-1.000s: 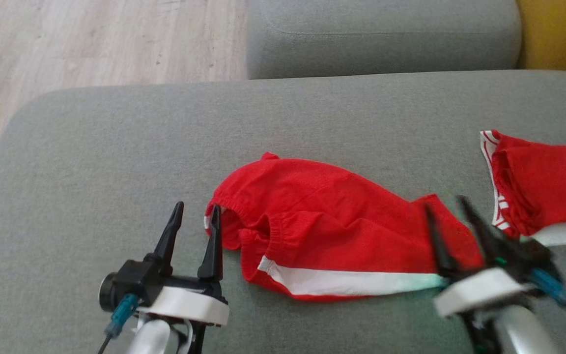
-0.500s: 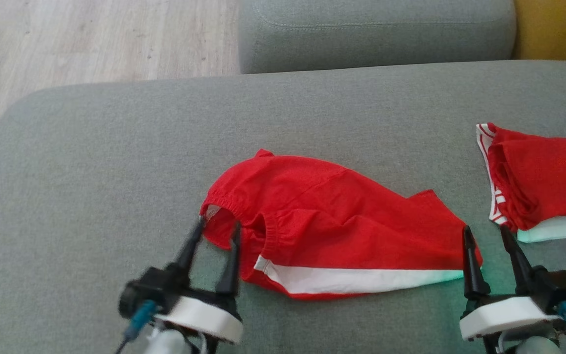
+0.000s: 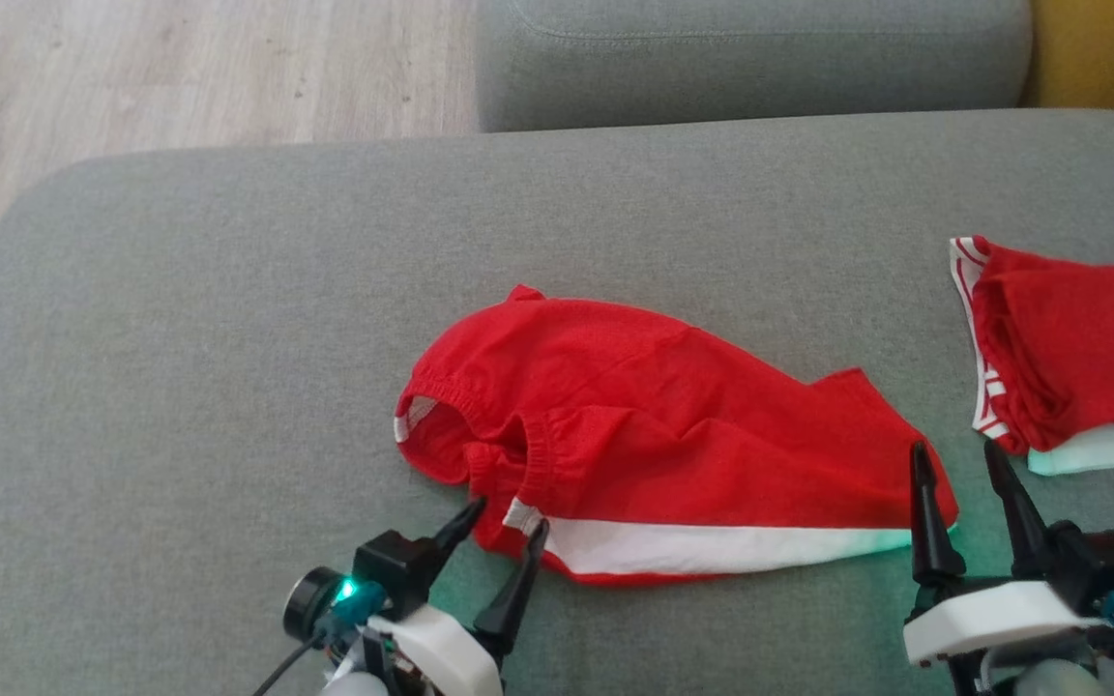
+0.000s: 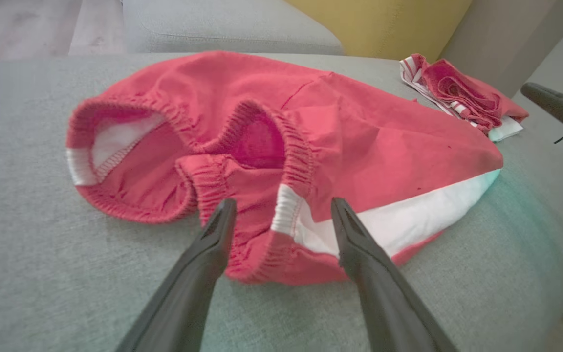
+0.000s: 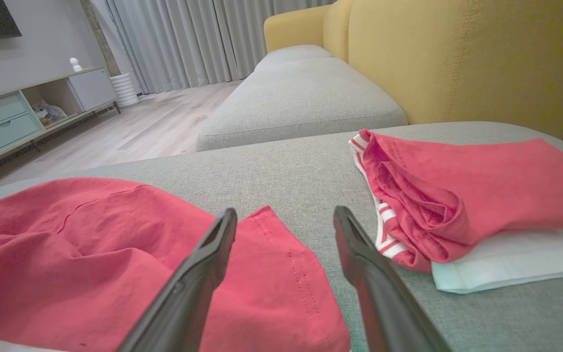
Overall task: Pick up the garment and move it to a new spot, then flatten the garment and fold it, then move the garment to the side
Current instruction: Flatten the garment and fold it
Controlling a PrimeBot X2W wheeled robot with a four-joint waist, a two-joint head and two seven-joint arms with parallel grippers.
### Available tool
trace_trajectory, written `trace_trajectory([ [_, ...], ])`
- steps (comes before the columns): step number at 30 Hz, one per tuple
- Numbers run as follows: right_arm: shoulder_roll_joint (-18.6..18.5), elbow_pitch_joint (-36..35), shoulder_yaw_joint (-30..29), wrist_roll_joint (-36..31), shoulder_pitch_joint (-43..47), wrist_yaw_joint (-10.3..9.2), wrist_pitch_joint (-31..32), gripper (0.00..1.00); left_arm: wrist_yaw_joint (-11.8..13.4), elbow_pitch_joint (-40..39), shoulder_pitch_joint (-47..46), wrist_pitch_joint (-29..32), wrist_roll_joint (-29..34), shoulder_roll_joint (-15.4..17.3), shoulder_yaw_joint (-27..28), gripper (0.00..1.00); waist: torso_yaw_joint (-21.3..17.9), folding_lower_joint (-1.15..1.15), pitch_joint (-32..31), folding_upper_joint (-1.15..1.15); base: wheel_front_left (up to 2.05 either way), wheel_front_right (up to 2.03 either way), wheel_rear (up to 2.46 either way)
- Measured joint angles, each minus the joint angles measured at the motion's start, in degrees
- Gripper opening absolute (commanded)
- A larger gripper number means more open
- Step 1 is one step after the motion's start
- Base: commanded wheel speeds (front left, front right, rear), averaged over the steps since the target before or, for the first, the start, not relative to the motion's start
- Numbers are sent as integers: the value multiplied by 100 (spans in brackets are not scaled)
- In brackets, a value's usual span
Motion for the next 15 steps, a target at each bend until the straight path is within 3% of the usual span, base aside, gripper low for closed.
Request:
trace_trajectory([
  [12,0,65,37,77,-30,0,0,100,-2,-36,-219,265,-101,157,-330,98,-134,0,116,0,0,0,0],
  [14,0,86,35,77,-34,0,0,100,-3,-36,-242,271,-151,164,-377,3,-154,0,132,0,0,0,0],
  [15,0,108,33,76,-37,0,0,100,-3,-36,-253,305,-190,165,-403,0,-164,0,139,0,0,0,0],
])
